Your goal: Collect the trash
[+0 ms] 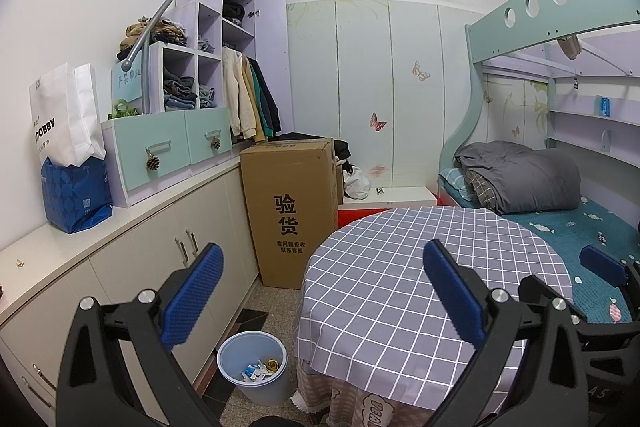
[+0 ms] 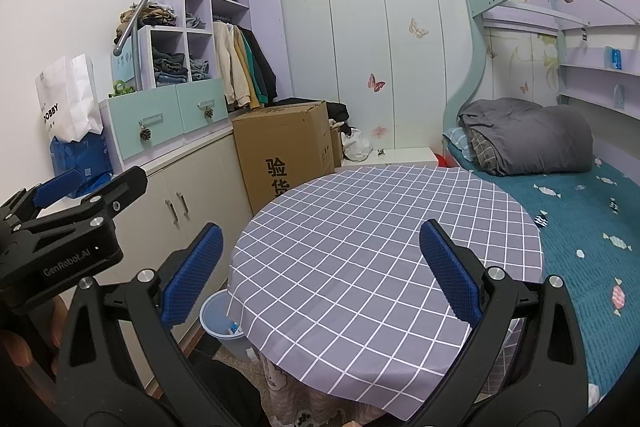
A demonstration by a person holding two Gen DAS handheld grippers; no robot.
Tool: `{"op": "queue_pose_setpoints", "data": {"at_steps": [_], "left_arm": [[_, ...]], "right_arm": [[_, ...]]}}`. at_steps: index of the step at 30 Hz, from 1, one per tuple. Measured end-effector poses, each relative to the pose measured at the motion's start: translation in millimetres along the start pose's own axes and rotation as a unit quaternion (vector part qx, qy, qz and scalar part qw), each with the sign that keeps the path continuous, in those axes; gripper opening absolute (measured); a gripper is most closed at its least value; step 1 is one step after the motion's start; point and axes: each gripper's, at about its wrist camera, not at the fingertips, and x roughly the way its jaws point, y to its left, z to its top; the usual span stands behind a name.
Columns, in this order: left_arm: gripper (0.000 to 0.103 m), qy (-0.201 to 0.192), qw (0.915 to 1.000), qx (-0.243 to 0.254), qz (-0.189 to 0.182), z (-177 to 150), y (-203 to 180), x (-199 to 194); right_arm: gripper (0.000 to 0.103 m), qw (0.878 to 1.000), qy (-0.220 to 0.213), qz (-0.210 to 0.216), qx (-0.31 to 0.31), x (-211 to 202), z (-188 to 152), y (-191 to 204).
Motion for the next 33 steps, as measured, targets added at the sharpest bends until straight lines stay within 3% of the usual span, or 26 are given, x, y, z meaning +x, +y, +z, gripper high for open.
{"op": "queue_pose_setpoints", "data": {"at_steps": [33], "left_arm": [[0.098,0.010,0.9999,0.007,-0.003,-6.4,9.7,2.9]], "right_arm": [[0.096,1.000,0.007,0.001,0.002,2.7,-11.7,0.5]]}}
